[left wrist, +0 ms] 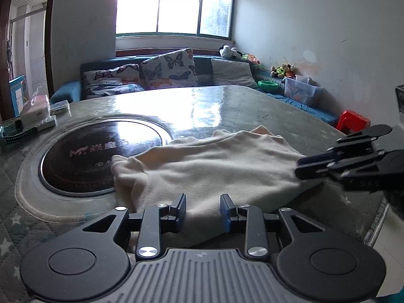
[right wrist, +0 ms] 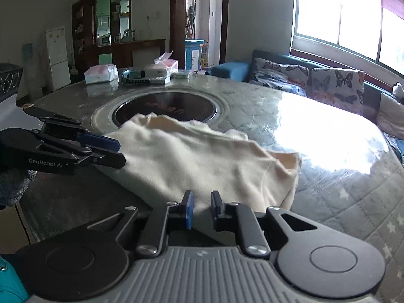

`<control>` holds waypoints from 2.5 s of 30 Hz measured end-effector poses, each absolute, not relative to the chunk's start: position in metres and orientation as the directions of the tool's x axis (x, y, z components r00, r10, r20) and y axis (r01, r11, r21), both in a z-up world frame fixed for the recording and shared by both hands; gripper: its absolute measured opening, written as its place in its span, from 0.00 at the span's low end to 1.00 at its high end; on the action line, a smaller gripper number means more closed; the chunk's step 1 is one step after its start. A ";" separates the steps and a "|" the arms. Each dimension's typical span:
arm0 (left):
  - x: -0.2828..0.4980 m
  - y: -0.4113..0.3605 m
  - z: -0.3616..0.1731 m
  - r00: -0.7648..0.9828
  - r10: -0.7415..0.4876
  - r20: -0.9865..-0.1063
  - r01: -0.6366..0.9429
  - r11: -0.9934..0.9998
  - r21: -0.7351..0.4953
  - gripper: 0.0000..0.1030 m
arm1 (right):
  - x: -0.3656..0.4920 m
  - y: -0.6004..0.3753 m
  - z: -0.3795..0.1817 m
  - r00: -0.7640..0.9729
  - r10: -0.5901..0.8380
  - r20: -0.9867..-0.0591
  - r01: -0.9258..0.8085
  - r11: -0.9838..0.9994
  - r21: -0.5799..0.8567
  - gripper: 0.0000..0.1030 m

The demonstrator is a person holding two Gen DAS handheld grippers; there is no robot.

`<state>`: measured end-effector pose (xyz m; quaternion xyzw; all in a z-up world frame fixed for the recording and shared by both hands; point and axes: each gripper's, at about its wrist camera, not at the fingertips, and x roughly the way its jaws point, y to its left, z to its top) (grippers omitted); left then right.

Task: Fold clothes

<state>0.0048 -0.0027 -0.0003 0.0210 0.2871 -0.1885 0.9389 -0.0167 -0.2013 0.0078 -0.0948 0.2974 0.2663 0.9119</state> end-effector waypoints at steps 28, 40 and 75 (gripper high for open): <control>0.034 0.017 0.006 0.777 -0.307 -0.550 0.275 0.951 -0.142 0.35 | 0.048 -0.164 0.015 0.625 0.476 -0.619 -0.589 0.808 0.028 0.18; 0.033 0.030 -0.005 0.760 -0.299 -0.577 0.236 0.954 -0.184 0.36 | 0.065 -0.120 0.007 0.603 0.494 -0.626 -0.628 0.778 0.009 0.17; 0.032 0.082 0.004 0.769 -0.175 -0.615 0.048 0.975 -0.218 0.54 | 0.007 -0.075 0.026 0.548 0.533 -0.645 -0.786 0.591 -0.179 0.43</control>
